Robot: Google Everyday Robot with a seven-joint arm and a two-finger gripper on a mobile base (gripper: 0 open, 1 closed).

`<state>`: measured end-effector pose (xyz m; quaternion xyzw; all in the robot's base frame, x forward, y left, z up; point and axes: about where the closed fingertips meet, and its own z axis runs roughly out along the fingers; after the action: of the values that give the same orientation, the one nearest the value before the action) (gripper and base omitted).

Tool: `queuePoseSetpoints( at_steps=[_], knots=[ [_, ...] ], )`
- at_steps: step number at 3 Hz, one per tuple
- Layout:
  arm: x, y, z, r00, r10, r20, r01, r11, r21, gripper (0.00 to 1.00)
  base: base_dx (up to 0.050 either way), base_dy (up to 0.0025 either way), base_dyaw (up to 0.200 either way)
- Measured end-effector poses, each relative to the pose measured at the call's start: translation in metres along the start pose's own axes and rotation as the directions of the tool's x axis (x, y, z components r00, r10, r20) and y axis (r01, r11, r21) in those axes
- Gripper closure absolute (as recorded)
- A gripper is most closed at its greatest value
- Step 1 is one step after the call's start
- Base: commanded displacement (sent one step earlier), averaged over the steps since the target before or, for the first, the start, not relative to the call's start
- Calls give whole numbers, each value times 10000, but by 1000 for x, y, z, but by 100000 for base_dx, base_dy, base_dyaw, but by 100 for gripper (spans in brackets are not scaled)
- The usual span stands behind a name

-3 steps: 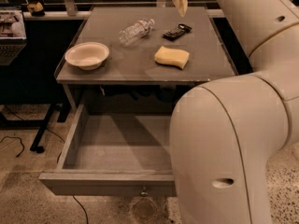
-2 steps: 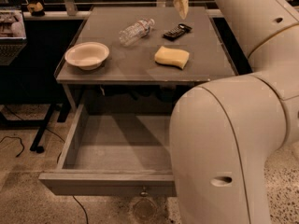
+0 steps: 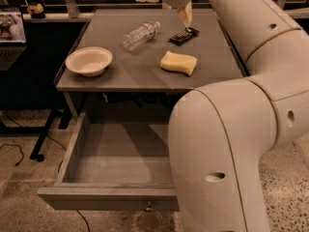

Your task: Place water bottle into top drawer

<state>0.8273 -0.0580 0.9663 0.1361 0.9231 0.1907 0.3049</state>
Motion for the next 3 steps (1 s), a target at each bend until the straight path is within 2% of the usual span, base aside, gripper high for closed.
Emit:
queuePoseSetpoints(
  at_steps=[2,3],
  knots=[
    [0,0,0,10000,-1,0,1,10000,0,0,4970,3,-66],
    [1,2,1,10000,-67,8,67,10000,-20,0,0,0,0]
  ],
)
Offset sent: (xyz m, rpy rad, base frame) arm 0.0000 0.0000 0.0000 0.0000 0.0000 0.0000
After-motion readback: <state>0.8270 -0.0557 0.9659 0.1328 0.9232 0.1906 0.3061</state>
